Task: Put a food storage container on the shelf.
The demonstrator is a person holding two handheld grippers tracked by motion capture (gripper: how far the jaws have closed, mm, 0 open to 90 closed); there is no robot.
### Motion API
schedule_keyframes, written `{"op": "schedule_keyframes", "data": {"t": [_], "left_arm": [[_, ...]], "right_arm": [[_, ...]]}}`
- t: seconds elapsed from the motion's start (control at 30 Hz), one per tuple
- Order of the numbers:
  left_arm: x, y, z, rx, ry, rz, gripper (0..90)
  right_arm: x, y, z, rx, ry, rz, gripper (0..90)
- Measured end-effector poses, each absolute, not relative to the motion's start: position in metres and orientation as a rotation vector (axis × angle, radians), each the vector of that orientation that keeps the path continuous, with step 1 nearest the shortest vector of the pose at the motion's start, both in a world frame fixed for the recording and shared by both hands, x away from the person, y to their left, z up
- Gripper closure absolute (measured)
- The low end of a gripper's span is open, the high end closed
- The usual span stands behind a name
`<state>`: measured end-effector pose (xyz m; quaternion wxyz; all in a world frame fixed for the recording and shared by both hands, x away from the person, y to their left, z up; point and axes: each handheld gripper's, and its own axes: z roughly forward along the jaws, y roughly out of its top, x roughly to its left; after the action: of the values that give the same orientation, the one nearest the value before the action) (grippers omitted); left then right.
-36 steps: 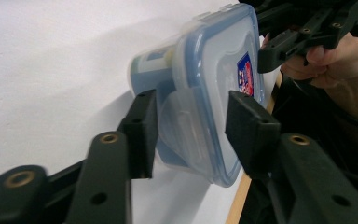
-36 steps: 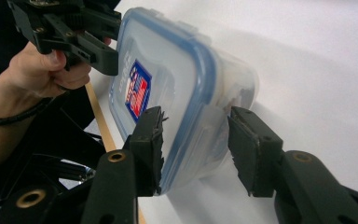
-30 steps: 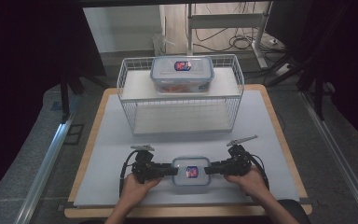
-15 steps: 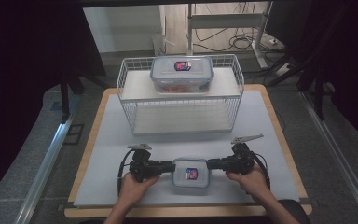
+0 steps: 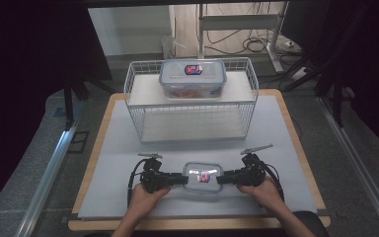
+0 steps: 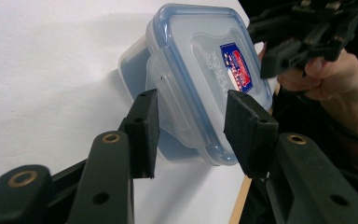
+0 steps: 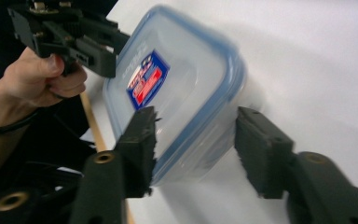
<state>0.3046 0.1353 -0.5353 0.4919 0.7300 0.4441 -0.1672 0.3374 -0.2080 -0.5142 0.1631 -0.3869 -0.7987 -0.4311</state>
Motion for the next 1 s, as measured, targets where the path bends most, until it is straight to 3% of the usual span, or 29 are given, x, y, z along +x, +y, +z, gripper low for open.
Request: {"op": "schedule_keyframes", "data": {"t": [0.13,0.5,0.67,0.77,0.9,1.0], "left_arm": [[0.304,0.136,-0.535,1.779,1.076,-0.408,56.7],[0.303,0.134,-0.530,1.791,1.063,-0.386,57.6],[0.301,0.135,-0.528,1.792,1.062,-0.379,61.1],[0.298,0.135,-0.527,1.795,1.063,-0.375,62.7],[0.296,0.135,-0.528,1.788,1.071,-0.380,63.4],[0.296,0.136,-0.527,1.806,1.059,-0.376,63.7]], "right_arm": [[0.338,-0.210,-0.519,-1.121,-2.216,-1.210,45.7],[0.333,-0.212,-0.513,-1.117,-2.229,-1.228,55.1],[0.331,-0.214,-0.506,-1.132,-2.243,-1.308,64.1],[0.329,-0.214,-0.506,-1.133,-2.234,-1.311,63.9],[0.324,-0.213,-0.514,-1.129,-2.216,-1.265,54.7],[0.319,-0.214,-0.517,-1.139,-2.203,-1.279,54.6]]}}
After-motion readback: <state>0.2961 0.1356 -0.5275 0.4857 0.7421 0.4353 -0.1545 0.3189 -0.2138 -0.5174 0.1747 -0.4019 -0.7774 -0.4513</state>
